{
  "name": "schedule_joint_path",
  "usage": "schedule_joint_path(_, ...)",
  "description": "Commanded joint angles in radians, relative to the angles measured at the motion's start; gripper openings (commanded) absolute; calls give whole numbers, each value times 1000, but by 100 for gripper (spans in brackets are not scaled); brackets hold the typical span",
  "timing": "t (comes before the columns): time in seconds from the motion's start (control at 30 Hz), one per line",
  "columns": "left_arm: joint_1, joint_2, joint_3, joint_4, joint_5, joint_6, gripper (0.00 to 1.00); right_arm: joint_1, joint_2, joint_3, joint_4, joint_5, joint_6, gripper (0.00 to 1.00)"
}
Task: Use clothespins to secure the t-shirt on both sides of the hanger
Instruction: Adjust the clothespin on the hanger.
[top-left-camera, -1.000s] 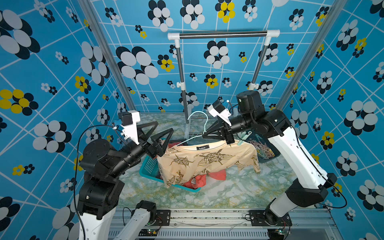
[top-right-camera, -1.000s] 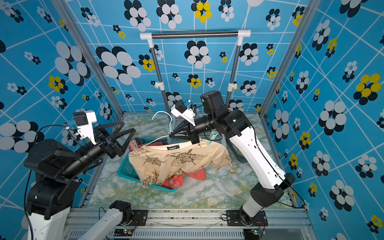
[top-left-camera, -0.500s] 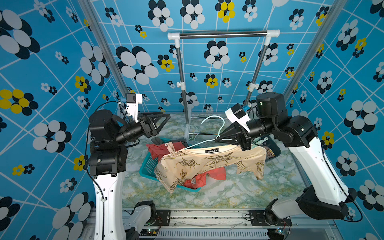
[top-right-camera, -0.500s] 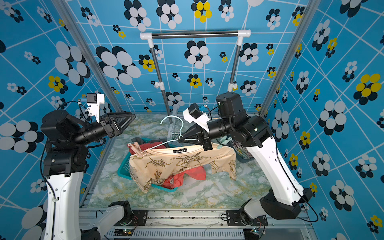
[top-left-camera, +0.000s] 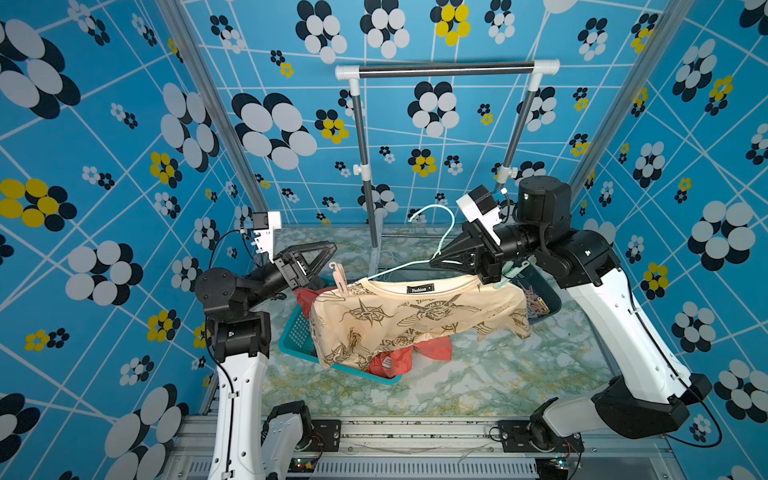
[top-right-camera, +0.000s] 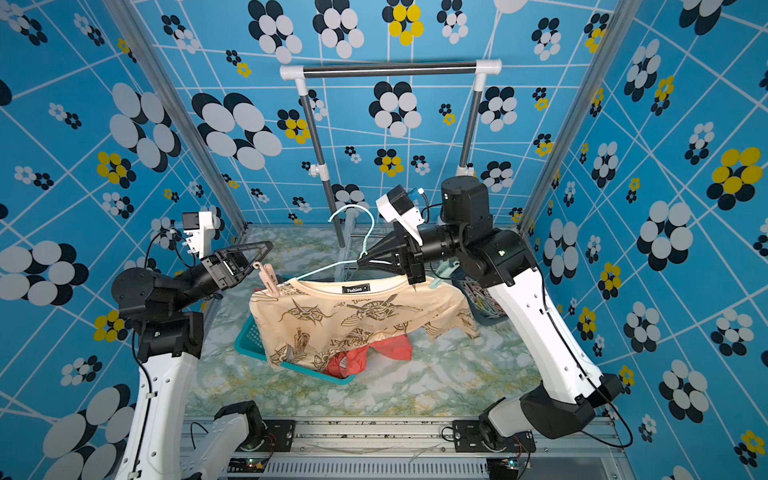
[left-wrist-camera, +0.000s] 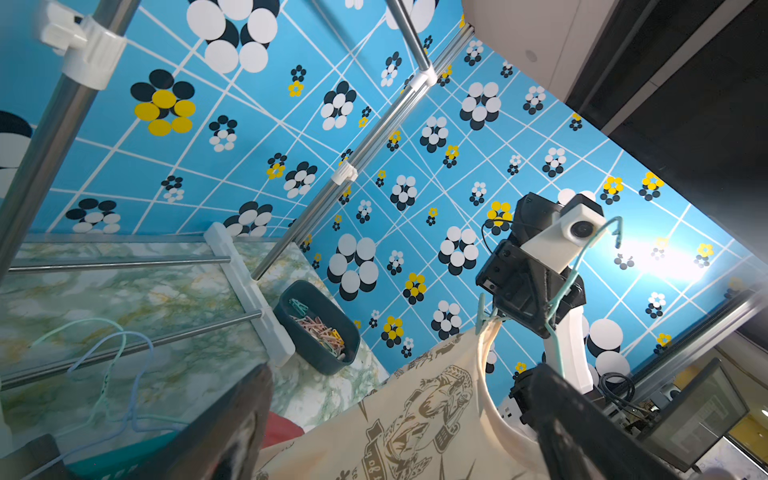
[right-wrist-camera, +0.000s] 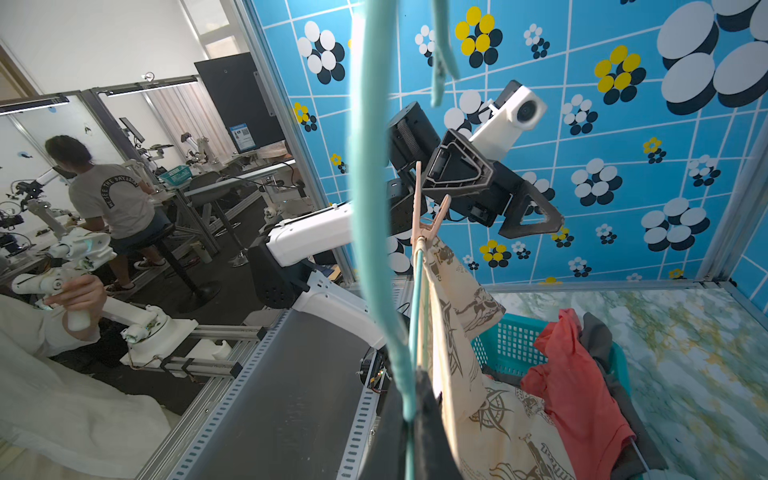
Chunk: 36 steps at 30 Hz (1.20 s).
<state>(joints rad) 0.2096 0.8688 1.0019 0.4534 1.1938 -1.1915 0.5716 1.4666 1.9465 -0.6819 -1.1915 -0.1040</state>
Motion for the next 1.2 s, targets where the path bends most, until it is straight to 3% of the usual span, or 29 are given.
schedule_joint_path(0.0,-2,-13,20,128,13,-102,99,-4,22,-1,81,-51,67,0)
schedule_joint_path(0.23,-8,-28,35,217,-25,-199,99,-5,52,0,62,-18,84,0)
schedule_joint_path(0.63,-62,-72,15,180,-5,-181,99,-4,86,31,84,-7,126,0)
schedule_joint_path(0.77,-76,-91,12,69,5,-98,91,-5,98,50,70,20,130,0)
schedule_joint_path(0.97,-88,-109,23,-157,-3,72,70,-4,116,74,100,17,162,0)
schedule_joint_path(1.17,-89,-97,33,-169,-15,91,52,-5,120,79,105,10,174,0)
